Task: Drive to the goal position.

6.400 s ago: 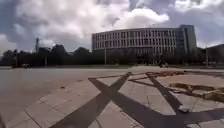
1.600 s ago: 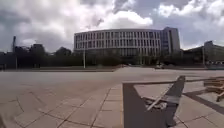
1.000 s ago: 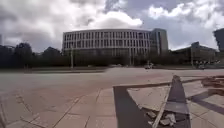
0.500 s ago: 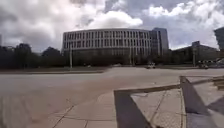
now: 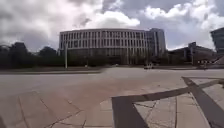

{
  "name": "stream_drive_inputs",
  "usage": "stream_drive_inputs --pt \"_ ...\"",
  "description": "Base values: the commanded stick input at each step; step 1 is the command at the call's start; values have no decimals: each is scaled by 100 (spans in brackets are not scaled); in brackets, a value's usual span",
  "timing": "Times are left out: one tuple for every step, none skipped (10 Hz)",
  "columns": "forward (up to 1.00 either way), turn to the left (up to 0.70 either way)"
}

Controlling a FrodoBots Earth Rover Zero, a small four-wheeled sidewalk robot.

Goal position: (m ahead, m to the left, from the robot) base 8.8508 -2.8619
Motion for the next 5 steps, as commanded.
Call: stream_drive_inputs --pt "100 -27" --pt "100 -26" --pt "100 -26" --pt "100 -26" --pt "100 -26"
